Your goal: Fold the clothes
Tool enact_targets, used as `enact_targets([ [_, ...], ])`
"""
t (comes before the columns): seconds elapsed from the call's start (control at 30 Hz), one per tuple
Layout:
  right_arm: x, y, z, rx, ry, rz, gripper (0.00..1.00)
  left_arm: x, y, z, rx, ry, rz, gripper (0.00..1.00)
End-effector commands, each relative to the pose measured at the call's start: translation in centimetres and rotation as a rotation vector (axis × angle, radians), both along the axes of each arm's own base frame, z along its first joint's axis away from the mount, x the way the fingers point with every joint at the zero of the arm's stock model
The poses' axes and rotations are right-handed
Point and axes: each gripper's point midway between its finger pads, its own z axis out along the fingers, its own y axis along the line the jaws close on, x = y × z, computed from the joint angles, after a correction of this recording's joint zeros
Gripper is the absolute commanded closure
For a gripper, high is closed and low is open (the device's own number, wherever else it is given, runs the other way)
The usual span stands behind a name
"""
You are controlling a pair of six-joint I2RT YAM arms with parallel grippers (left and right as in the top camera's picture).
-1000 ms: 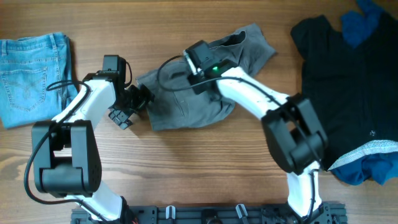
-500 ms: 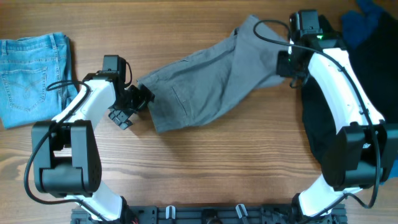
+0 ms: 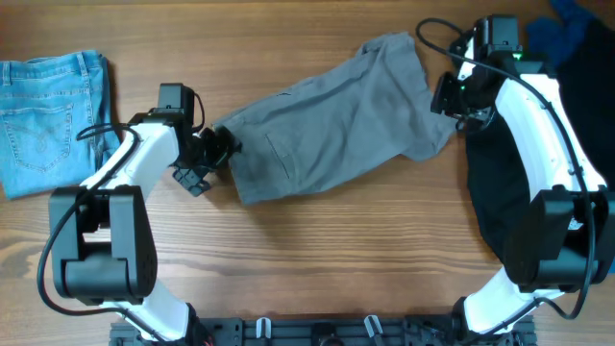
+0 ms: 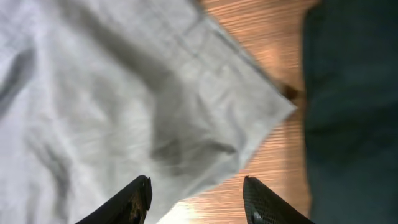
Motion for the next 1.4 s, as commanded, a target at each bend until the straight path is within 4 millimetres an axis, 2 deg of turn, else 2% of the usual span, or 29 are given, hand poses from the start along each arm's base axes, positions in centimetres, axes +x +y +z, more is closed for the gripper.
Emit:
enact_targets([
  [0.0, -0.2, 2.1, 0.3, 0.068, -0.005, 0.072, 0.47, -0.1, -2.3, 0.2, -0.061, -0.017, -0.070, 0.00],
  [0.13, -0.5, 2.3, 0.2, 0.068, 0.011, 0.078, 0.47, -0.3, -4.4, -0.5, -0.064, -0.014, -0.132, 0.02],
  [0.23, -0.6, 2.3, 0.1, 0.068, 0.012, 0.079, 0.47, -1.2, -5.6, -2.1, -0.058, 0.031, -0.170, 0.11],
  [0.27, -0.6, 2.3, 0.1, 0.068, 0.012, 0.079, 0.47, -1.5, -5.8, -2.8, -0.050, 0.051, -0.179, 0.24],
  [0.3, -0.6, 2.4, 0.2, 0.068, 0.011, 0.079, 0.46, -2.0, -5.9, -3.4, -0.045, 0.077, -0.184, 0.42],
  [0.37, -0.4, 2.4, 0.2, 0.068, 0.006, 0.079, 0.43, -3.1, -5.5, -4.1, -0.031, 0.136, -0.180, 0.63],
  [0.43, -0.1, 2.4, 0.3, 0.067, -0.008, 0.080, 0.38, -4.5, -3.9, -4.3, 0.039, 0.197, -0.184, 0.89],
  [0.47, 0.2, 2.4, 0.4, 0.066, -0.022, 0.081, 0.37, -5.7, -2.4, -4.4, 0.103, 0.242, -0.205, 0.94],
  [0.5, 0.7, 2.4, 0.5, 0.066, -0.041, 0.082, 0.36, -6.9, -0.1, -4.4, 0.207, 0.297, -0.230, 0.95],
  [0.57, 1.4, 2.6, 0.8, 0.071, -0.079, 0.110, 0.37, -8.5, 5.1, -3.8, 0.441, 0.385, -0.228, 0.95],
  [0.6, 2.3, 3.6, 1.3, 0.104, -0.129, 0.170, 0.37, -8.8, 8.7, -3.0, 0.585, 0.418, -0.205, 0.91],
  [0.7, 4.2, 6.2, 2.2, 0.173, -0.236, 0.288, 0.38, -7.7, 11.2, -3.3, 0.604, 0.383, -0.116, 0.85],
  [0.77, 5.6, 7.8, 2.6, 0.171, -0.312, 0.369, 0.38, -6.8, 12.2, -3.6, 0.591, 0.343, -0.060, 0.71],
  [0.8, 6.2, 8.6, 2.6, 0.158, -0.344, 0.410, 0.38, -6.1, 12.5, -3.9, 0.567, 0.316, -0.027, 0.63],
  [0.87, 7.0, 9.8, 2.0, 0.154, -0.368, 0.444, 0.38, -5.2, 12.5, -4.2, 0.522, 0.276, 0.008, 0.54],
  [0.97, 7.8, 11.5, -0.6, 0.162, -0.355, 0.472, 0.35, -3.7, 12.8, -4.5, 0.500, 0.212, 0.045, 0.50],
  [1.0, 8.1, 11.9, -2.1, 0.167, -0.338, 0.475, 0.35, -3.0, 13.0, -4.5, 0.502, 0.184, 0.054, 0.49],
  [1.13, 8.6, 12.2, -6.2, 0.184, -0.284, 0.451, 0.36, -1.5, 13.2, -4.6, 0.507, 0.124, 0.073, 0.46],
  [1.23, 8.9, 12.3, -7.5, 0.185, -0.277, 0.450, 0.43, -1.5, 13.1, -4.6, 0.503, 0.125, 0.073, 0.42],
  [1.33, 9.2, 12.9, -7.0, 0.215, -0.302, 0.467, 0.62, -1.4, 12.7, -4.7, 0.475, 0.122, 0.072, 0.41],
  [1.37, 9.1, 13.8, -6.5, 0.268, -0.318, 0.497, 0.69, -1.4, 12.3, -4.7, 0.453, 0.120, 0.071, 0.41],
])
